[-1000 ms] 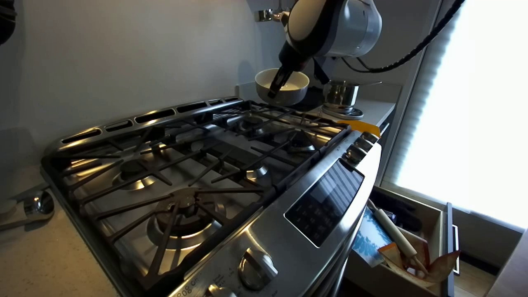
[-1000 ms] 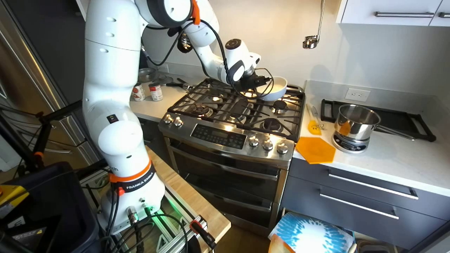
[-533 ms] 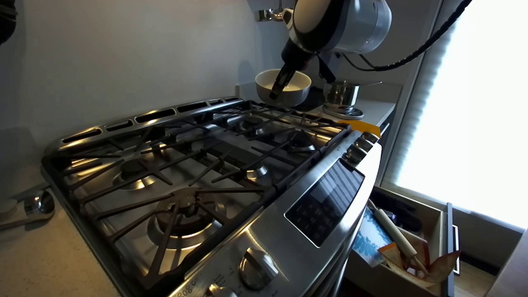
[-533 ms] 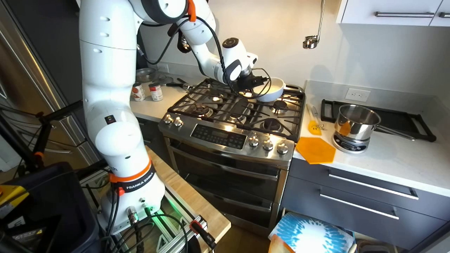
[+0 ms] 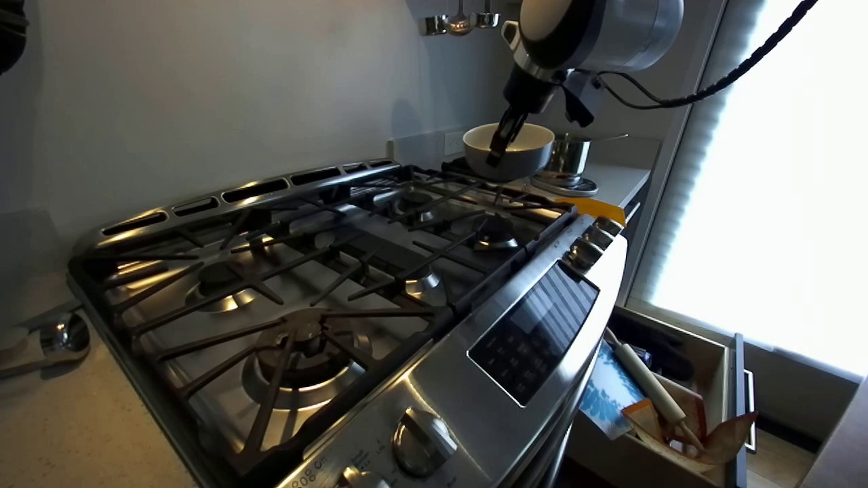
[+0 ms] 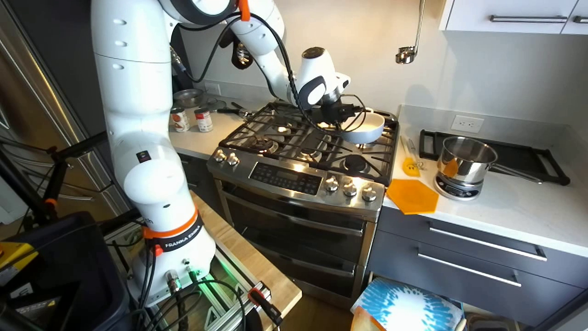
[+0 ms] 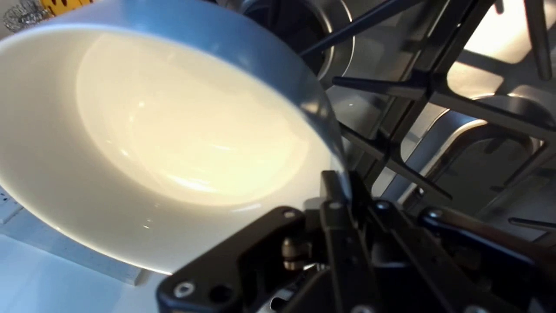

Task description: Put the bowl on the back right plate of the stove

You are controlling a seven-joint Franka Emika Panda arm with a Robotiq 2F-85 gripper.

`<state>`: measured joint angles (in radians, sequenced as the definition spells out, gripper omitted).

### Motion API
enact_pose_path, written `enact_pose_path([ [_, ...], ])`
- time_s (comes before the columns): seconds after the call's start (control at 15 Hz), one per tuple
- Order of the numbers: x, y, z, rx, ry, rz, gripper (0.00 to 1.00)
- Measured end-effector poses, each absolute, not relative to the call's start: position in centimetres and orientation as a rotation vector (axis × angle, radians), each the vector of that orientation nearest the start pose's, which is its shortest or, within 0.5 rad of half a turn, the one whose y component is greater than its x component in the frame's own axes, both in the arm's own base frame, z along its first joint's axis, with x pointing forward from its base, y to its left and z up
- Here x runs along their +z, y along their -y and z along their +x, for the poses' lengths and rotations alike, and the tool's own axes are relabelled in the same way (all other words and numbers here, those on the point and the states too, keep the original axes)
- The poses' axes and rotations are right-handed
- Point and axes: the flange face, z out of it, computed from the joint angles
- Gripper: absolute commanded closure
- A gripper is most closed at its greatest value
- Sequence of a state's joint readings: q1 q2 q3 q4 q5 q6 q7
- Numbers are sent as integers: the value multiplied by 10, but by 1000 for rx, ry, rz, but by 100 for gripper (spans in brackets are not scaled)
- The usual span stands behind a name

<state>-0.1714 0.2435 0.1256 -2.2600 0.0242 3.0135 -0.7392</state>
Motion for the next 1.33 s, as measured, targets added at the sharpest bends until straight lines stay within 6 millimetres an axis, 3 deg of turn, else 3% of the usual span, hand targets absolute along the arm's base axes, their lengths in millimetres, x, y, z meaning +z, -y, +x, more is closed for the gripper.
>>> enact_pose_path([
  [0.73,296,43,565,-911,791,-3041,98],
  [1.13,284,34,564,-891,634,-2990,98],
  [1.33,277,54,562,-875,596,-3025,98],
])
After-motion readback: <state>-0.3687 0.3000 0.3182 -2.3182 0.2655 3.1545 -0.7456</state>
